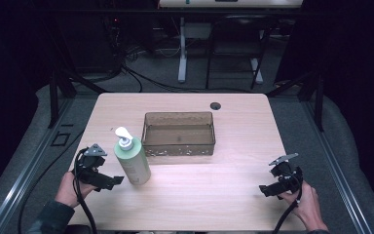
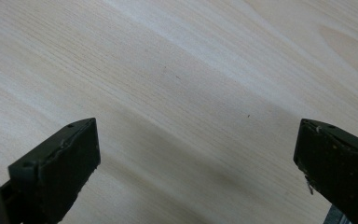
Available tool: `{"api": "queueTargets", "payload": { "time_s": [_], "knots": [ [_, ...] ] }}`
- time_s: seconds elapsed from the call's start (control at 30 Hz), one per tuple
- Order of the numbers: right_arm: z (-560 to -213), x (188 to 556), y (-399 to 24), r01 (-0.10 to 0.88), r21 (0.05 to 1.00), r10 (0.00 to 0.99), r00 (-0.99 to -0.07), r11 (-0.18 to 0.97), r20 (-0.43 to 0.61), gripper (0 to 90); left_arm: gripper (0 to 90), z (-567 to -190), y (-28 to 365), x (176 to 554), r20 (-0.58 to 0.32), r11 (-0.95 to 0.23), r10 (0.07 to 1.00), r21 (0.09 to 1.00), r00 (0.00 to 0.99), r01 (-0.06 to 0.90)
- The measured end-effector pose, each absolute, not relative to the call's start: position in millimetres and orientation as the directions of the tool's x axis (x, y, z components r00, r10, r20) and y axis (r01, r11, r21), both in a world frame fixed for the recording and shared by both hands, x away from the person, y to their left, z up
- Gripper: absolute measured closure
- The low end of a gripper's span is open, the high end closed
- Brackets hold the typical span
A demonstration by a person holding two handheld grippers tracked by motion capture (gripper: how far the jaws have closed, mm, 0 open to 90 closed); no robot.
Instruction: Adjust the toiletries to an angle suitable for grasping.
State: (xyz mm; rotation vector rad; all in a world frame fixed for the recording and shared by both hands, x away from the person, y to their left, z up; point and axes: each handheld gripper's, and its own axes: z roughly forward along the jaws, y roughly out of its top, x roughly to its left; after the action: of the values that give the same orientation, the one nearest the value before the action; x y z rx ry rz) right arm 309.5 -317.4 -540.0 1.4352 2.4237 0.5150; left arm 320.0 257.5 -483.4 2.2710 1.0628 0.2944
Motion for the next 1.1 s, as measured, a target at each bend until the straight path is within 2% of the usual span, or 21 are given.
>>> {"api": "queueTargets", "payload": {
  "time_s": [0.4,0.83,1.1],
  "knots": [
    [-539,309,-318,0.785,0.433,0.881,-0.470,0.443,-0.050,0.0,0.0,-471,246,322,-0.036,-0.518,0.730,0.621,0.682,0.588],
    [-538,309,-316,0.783,0.439,0.879,-0.475,0.441,-0.036,0.9,0.3,-455,236,327,-0.020,-0.504,0.719,0.673,0.695,0.541],
    [-538,309,-316,0.781,0.440,0.878,-0.478,0.443,-0.035,1.3,11.2,-451,231,332,-0.026,-0.489,0.701,0.710,0.713,0.507]
  ]
}}
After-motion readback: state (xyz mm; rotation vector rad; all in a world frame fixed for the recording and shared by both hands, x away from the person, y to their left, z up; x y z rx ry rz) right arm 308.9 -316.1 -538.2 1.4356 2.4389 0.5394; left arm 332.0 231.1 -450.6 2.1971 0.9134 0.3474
